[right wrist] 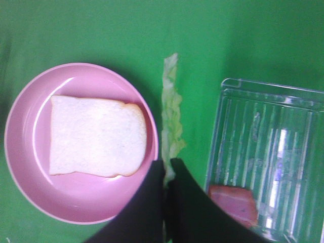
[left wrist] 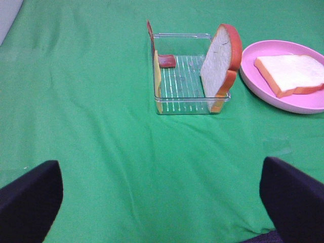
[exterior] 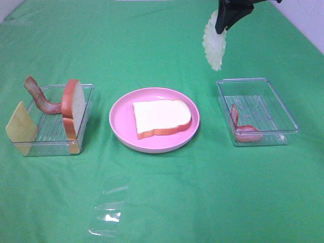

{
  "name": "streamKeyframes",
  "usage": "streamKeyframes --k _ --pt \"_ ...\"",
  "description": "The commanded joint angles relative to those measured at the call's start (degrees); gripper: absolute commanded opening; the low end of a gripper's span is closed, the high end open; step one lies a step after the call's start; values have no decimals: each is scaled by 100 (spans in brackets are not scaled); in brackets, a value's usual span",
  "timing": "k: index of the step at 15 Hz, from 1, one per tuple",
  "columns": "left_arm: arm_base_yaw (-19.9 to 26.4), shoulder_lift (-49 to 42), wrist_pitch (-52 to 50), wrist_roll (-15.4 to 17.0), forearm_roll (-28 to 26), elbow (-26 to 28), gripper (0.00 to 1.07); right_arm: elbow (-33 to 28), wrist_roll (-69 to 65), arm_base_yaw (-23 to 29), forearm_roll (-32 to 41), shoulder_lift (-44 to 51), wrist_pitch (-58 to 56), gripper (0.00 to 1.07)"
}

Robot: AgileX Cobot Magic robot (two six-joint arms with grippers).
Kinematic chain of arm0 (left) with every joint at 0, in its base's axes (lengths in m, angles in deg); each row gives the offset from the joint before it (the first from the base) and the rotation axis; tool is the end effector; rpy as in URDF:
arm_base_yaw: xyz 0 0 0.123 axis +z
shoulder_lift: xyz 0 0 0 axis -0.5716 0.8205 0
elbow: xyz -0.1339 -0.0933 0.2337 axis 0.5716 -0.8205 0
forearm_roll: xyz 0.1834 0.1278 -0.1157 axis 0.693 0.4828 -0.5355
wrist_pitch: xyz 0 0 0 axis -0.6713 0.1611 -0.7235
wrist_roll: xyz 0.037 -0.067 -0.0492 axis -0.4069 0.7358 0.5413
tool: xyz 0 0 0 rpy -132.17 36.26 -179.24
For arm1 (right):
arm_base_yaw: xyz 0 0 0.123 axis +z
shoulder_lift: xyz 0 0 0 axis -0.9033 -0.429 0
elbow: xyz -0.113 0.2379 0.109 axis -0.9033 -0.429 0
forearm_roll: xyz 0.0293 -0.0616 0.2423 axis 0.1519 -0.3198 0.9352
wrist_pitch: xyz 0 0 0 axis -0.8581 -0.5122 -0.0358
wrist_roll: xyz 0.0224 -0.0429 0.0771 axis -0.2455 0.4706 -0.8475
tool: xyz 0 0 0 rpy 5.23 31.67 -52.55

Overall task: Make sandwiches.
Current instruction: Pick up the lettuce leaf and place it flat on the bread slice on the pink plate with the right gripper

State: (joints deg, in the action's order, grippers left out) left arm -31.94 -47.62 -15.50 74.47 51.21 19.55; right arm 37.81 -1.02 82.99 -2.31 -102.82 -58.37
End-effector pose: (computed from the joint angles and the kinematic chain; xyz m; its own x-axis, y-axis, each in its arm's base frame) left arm -0.0082 -0.0113 0.2801 -0.4553 -0.0716 -0.8875 0.0331 0.9947 -0.0972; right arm 0.4262 0.1472 0.3135 -0.8968 -0.1741 -0.4066 -0.2334 0.9671 0.1007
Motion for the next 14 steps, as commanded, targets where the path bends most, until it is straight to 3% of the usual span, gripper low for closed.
streamKeyframes --k 1,7,12,14 --pt "-6 -23 -29 11 -29 6 98 6 74 258 189 -183 -573 0" --pt "-6 -29 -29 0 -29 6 98 6 92 1444 544 -819 -63 0" --pt "-6 -29 -29 -6 -34 6 98 6 556 1662 1570 -905 355 0" --pt "-6 -29 -29 -6 -34 6 98 6 710 1662 1467 -922 453 0"
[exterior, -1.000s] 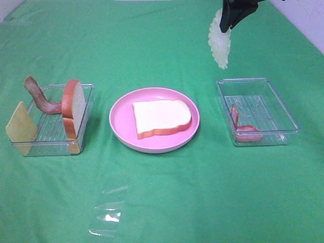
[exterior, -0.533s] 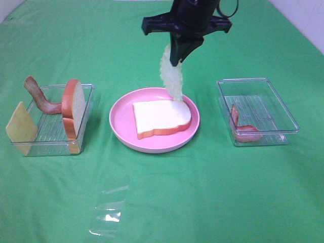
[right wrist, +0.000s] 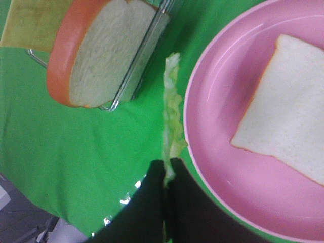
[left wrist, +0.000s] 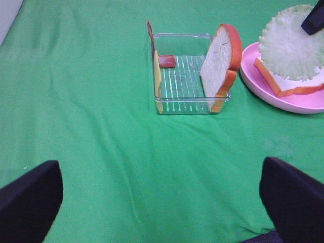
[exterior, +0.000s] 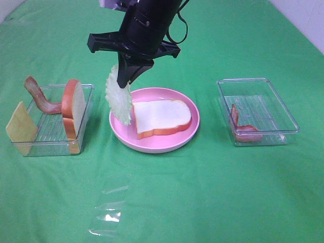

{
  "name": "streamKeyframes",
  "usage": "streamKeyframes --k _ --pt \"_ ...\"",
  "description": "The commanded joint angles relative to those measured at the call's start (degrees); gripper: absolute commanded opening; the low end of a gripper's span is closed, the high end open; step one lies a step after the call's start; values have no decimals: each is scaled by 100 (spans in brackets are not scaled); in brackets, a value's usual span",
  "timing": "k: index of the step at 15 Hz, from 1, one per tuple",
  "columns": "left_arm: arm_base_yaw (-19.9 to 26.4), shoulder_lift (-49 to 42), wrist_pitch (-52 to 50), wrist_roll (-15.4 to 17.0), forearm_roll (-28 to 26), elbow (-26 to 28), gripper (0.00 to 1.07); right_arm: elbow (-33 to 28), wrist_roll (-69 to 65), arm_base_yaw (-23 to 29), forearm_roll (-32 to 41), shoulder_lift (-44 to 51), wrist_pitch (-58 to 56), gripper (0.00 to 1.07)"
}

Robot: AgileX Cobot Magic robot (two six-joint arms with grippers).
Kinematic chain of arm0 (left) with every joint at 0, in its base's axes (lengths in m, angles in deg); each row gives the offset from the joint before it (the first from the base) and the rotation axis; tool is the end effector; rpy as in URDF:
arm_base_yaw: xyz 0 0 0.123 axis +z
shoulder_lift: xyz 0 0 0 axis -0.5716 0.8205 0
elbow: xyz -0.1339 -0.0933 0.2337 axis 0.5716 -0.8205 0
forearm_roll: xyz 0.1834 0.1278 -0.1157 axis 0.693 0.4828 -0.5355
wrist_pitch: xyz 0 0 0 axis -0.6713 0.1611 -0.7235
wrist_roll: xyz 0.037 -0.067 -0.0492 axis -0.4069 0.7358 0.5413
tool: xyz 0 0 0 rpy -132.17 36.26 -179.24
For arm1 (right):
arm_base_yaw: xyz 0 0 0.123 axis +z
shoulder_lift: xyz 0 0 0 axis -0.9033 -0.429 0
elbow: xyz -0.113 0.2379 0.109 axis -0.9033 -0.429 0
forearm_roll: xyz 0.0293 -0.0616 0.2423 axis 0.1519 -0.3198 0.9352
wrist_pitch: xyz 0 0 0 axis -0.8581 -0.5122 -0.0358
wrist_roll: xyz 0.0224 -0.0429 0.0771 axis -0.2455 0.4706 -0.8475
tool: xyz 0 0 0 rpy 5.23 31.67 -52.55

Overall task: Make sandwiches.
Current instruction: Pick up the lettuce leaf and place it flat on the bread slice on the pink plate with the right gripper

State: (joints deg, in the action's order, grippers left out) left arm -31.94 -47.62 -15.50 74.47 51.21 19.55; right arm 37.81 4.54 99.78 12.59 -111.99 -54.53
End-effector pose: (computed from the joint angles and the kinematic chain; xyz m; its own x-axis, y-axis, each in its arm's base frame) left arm -0.0082 -0.0113 0.2801 -0.4553 -0.0716 -0.8875 0.0331 0.9947 -0.0972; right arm 0.3785 0.2990 0.2451 -0.8447 -0.4377 -0.3080 -0.5246 0.7911 0.3144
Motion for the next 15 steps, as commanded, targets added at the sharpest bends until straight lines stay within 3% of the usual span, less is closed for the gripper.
streamKeyframes --k 1,5,12,15 --pt "-6 -29 -29 -6 -34 6 98 6 155 -17 -103 -23 103 0" --pt "-6 -29 -29 -6 -34 6 98 6 115 -29 -498 -344 206 0" --pt "-6 -29 -29 -11 -34 6 98 6 0 -785 -670 -837 138 0" --pt "-6 -29 -29 -11 -34 6 98 6 0 -814 -670 -871 29 0"
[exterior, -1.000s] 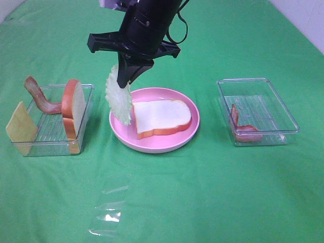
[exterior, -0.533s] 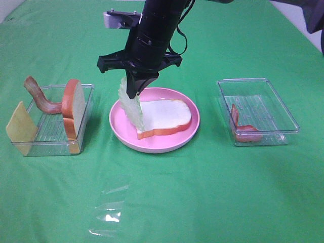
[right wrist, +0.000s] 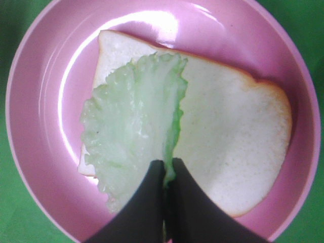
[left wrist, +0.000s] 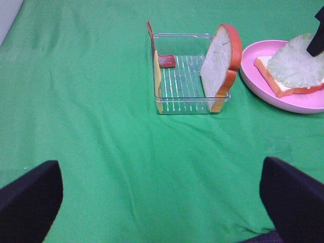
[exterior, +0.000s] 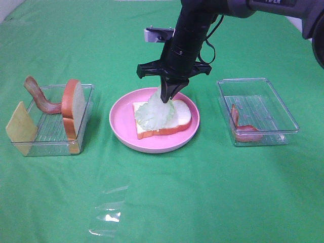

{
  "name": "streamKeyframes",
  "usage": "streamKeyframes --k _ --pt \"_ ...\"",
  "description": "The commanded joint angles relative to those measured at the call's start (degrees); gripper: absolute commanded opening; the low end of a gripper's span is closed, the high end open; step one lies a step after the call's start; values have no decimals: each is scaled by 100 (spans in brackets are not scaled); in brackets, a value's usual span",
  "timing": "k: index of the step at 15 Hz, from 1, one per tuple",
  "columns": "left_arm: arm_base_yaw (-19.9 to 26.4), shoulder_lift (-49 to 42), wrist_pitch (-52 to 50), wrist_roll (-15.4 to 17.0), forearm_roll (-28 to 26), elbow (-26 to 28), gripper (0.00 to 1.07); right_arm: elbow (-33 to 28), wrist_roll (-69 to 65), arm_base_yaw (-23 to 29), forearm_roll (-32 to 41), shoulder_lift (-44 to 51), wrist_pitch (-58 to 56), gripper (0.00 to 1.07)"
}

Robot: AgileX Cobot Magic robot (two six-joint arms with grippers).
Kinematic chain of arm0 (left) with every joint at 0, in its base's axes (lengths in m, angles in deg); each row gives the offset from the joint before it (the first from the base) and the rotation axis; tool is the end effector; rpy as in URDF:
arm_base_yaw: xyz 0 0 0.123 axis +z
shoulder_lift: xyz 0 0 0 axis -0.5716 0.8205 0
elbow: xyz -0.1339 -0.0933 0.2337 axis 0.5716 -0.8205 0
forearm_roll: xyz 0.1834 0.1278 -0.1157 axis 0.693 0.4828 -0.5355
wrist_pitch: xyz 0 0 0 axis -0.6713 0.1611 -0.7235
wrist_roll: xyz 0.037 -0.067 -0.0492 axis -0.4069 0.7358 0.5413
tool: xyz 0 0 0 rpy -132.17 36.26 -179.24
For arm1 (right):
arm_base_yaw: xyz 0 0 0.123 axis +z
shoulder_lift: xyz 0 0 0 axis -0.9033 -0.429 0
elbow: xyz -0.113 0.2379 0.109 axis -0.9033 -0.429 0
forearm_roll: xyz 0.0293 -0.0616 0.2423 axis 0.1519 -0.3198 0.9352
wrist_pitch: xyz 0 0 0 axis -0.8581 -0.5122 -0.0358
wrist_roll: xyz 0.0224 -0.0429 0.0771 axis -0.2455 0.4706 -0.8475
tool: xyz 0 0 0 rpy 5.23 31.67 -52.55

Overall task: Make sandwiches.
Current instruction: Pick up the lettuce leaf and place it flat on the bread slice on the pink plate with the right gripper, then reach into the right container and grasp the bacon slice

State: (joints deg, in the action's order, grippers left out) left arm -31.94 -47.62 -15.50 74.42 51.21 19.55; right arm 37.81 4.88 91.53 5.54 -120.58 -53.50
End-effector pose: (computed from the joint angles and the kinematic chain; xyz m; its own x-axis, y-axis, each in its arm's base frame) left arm -0.0082 -0.0113 0.2801 -0.4552 -0.0707 -0.8876 0.0335 0.9948 -0.0964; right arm 0.4343 0.2389 0.1695 -0.9069 -0.3735 -0.1947 -0.4085 0.8927 0.1902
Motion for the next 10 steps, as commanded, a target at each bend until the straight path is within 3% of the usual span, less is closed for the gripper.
streamKeyframes --k 1,2,4,6,7,10 --pt "-6 -29 -29 -6 -34 6 98 6 -34 11 40 -11 -69 0" --pt "-6 -29 -29 -6 -34 6 98 6 -34 11 6 -11 -52 0" --pt "-6 -29 -29 -6 -34 6 98 6 -34 11 -372 -11 -69 56" --pt "-6 -29 -29 -6 -34 6 98 11 6 11 -458 52 -132 91" --pt "-6 -29 -29 -6 -34 6 98 11 97 11 -458 149 -160 99" --pt "-6 -29 -29 -6 -34 6 98 92 97 11 -733 739 -281 99"
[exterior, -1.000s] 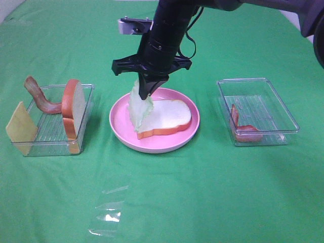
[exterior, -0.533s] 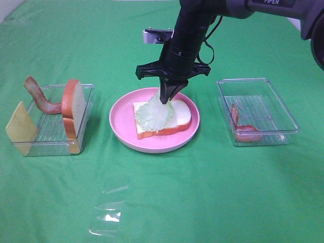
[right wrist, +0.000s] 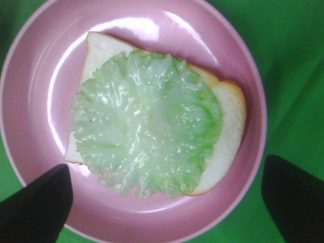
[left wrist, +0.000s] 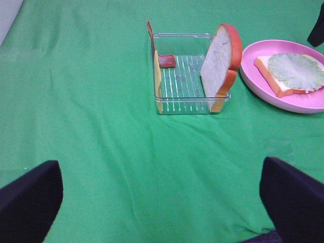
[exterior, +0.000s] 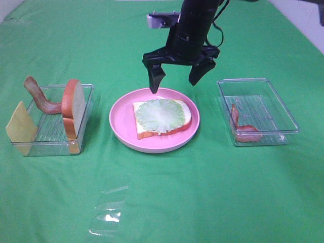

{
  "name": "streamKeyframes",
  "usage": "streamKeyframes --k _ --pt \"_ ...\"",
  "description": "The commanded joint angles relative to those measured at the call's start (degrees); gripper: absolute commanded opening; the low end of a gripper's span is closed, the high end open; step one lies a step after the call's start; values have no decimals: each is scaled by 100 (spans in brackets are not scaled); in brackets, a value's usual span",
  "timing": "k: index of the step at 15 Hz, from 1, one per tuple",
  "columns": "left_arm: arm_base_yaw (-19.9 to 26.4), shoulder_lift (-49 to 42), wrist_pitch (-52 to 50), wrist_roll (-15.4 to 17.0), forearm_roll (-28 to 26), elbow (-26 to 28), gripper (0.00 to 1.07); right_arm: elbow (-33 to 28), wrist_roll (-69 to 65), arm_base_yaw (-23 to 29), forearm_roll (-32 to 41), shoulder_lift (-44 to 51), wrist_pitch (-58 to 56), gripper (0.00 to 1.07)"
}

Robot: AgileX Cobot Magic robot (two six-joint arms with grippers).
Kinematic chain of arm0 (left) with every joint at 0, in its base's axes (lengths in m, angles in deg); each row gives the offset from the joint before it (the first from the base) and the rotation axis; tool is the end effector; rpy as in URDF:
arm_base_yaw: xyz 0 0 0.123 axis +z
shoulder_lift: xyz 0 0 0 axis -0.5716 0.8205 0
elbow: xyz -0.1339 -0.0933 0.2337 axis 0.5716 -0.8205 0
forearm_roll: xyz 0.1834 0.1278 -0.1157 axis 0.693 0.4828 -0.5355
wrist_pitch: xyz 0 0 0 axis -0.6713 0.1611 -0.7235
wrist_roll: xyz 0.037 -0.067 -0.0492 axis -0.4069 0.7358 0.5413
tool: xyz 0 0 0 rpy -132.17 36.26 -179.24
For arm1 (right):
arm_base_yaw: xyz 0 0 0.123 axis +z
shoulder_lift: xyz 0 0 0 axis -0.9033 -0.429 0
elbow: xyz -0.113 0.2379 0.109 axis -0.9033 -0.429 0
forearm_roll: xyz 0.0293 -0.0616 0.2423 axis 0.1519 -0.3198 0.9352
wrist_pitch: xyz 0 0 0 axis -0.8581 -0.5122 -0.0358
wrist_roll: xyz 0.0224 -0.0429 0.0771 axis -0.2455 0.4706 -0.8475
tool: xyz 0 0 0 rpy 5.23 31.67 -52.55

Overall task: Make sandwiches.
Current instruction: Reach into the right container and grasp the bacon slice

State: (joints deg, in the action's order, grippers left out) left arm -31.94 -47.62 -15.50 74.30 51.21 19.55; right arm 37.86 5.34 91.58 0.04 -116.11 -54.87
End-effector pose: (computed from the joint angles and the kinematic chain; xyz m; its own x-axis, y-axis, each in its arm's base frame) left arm -0.0082 -0.0113 0.2801 -0.4552 -0.0686 -0.8878 0.0344 0.9949 -0.0945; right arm 0.4311 0.2291 0.2065 -0.8738 -0.4144 -0.2545 -0.4494 0.8880 0.0971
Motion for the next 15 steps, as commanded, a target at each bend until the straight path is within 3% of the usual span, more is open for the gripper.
streamKeyframes --k 1,7,15 --pt "-6 -29 -29 6 -34 6 98 172 40 6 -350 498 -309 99" --pt "-6 -29 -29 6 -34 6 98 458 -258 -57 -1261 1335 -991 98" --pt "-6 -29 -29 6 -34 6 98 -1541 -418 -968 -1220 2893 -991 98"
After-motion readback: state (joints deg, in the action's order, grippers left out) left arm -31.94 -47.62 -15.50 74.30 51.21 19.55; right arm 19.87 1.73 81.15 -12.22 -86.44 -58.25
